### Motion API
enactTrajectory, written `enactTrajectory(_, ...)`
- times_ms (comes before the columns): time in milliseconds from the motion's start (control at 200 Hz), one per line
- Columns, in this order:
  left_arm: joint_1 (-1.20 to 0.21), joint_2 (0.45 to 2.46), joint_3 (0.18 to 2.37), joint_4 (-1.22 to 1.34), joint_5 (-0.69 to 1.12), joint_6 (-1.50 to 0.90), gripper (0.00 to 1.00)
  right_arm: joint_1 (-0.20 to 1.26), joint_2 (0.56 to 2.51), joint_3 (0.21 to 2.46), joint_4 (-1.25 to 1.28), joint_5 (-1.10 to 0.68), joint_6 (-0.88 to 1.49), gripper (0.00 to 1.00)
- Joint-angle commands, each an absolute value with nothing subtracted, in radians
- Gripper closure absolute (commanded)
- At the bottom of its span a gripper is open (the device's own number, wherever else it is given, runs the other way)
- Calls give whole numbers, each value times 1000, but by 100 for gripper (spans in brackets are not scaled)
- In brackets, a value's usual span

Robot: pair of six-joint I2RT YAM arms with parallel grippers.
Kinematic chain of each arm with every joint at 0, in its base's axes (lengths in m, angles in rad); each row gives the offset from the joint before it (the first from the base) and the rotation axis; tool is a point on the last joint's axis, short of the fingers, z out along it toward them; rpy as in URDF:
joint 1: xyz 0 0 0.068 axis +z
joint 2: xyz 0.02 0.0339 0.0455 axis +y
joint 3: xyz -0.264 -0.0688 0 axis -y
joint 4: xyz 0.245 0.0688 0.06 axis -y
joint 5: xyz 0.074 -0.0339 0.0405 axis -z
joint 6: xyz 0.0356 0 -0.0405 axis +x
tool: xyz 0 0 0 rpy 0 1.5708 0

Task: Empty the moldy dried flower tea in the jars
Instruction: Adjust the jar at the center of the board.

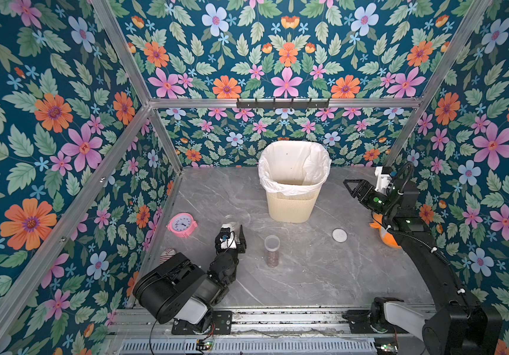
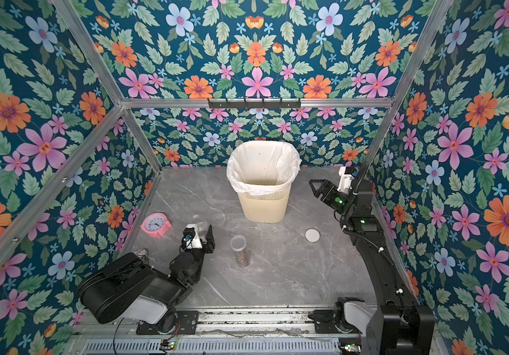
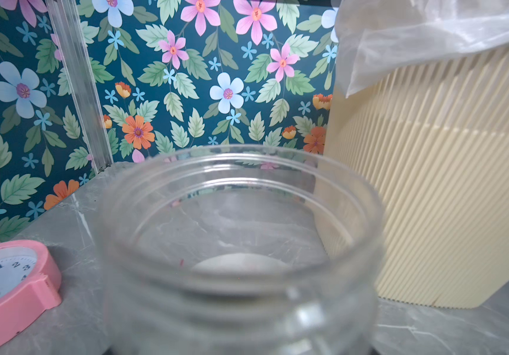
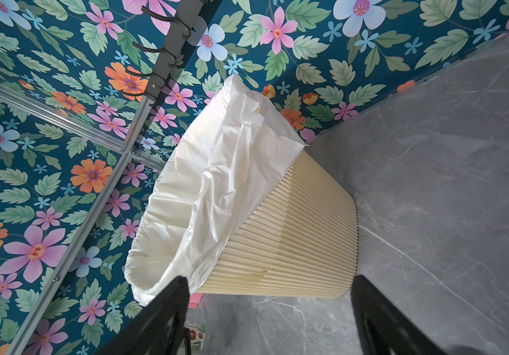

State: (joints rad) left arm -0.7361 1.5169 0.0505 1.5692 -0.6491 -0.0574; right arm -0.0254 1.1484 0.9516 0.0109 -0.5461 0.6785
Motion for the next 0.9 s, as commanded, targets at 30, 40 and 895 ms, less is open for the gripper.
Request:
enactTrajectory(30,-758,1644,62,1713,-762,-71,33,-24,1165,971,23,-571,673,16)
enactTrajectory(40,-759,1650,67,1710,-765,-76,33,-24,1166,972,23,-571,673,16)
enactTrajectory(895,-770,1698,62,1718,-777,-100,0,-24,1178,992,14,-572,669,16)
